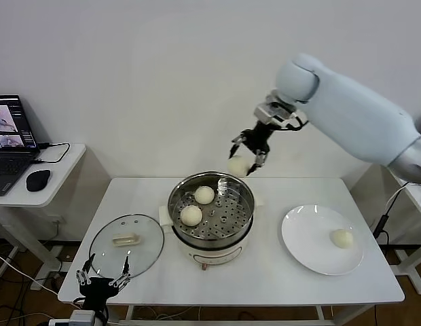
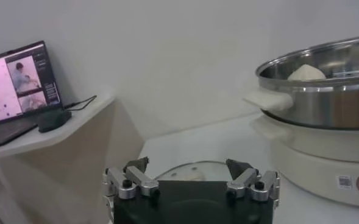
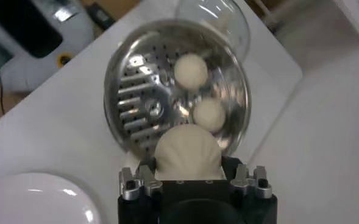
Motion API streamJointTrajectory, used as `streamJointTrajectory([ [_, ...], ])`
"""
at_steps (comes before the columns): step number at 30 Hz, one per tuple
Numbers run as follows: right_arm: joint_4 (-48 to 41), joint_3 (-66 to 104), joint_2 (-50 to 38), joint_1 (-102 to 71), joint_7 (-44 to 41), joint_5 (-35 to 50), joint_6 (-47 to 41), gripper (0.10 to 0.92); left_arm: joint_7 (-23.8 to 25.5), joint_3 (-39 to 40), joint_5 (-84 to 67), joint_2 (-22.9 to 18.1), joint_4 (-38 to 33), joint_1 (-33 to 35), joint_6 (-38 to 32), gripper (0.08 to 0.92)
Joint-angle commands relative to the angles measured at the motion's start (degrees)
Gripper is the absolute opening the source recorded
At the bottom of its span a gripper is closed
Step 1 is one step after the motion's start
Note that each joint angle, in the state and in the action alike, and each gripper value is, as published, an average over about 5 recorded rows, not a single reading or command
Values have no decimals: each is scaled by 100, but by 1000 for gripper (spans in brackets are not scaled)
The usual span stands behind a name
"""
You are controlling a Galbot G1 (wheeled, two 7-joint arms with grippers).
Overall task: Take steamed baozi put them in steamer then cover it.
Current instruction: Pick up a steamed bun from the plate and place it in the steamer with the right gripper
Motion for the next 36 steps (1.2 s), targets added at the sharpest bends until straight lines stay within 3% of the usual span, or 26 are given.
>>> streamJointTrajectory([
  [1,422,-87,493,0,-50,-371,1072,662,-1,0,-18,-7,69,-7,0,823],
  [6,788,-209,360,-232,124,-1243,1444,661,-14,-12,-9,-43,93,-7,-12,823],
  [12,1260,-567,281,-443,355,-1513,1457,662,-21,-35,-12,-88,55,-4,-20,823],
  [36,1080,-626,805,-1332,862,-2656,1455,662,-14,-37,-31,-92,-19,22,-37,823],
])
